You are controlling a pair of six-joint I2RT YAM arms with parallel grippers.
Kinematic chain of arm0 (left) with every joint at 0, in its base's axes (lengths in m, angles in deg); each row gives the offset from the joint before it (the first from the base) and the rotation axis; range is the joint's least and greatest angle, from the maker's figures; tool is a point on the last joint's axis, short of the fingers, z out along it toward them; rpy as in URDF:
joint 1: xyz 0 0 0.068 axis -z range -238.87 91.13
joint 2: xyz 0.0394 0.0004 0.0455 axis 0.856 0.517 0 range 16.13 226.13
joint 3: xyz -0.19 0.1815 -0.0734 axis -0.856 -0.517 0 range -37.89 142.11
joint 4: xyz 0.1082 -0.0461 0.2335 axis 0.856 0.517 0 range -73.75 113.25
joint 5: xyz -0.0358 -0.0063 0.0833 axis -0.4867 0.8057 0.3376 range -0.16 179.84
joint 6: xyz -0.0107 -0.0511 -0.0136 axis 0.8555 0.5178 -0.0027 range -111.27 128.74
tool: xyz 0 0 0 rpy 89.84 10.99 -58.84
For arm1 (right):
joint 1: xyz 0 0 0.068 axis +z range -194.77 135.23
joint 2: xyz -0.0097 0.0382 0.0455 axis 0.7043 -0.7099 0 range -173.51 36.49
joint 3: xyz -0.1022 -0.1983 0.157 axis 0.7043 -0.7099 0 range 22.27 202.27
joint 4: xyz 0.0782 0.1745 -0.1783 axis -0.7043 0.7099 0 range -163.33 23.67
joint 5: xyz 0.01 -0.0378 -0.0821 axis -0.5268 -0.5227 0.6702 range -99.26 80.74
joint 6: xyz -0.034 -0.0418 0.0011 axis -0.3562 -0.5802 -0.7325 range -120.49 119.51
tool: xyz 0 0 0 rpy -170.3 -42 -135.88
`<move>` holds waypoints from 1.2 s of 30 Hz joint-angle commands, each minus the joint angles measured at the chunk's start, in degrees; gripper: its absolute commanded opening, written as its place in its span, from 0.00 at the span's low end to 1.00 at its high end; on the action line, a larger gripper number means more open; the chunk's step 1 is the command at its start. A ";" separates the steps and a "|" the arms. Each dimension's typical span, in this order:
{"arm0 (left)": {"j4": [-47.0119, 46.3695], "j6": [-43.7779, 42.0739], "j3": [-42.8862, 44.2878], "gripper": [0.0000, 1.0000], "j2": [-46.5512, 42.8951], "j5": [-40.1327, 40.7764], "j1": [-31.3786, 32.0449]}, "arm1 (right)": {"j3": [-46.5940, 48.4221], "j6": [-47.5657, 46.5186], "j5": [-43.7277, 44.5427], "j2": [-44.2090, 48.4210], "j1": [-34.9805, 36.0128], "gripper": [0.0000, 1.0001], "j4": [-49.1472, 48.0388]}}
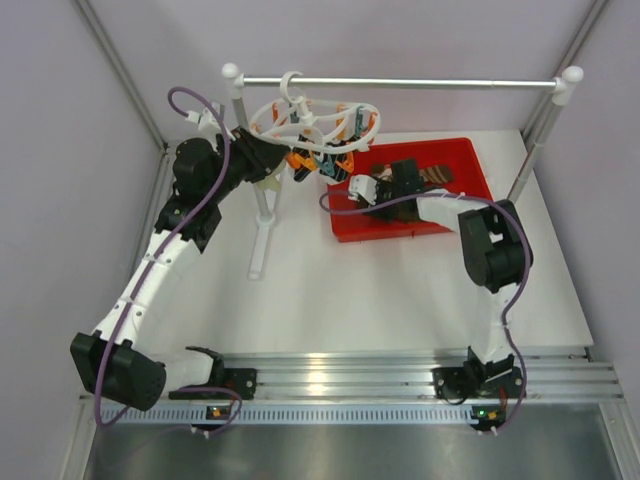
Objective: Clip the socks to the hanger
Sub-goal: Pick up the sock from the bin.
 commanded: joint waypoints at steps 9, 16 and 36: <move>-2.77 0.33 -0.31 0.00 0.34 0.08 -0.69 | 7.23 0.21 1.81 -4.25 1.29 0.07 2.42; -2.77 0.33 -0.84 0.00 -0.01 0.08 -0.78 | 3.54 6.43 -1.61 3.47 -0.47 0.00 -0.65; -2.94 1.29 -0.84 0.00 0.25 -0.10 -0.96 | -16.93 14.53 -17.78 32.92 -10.40 0.00 -8.39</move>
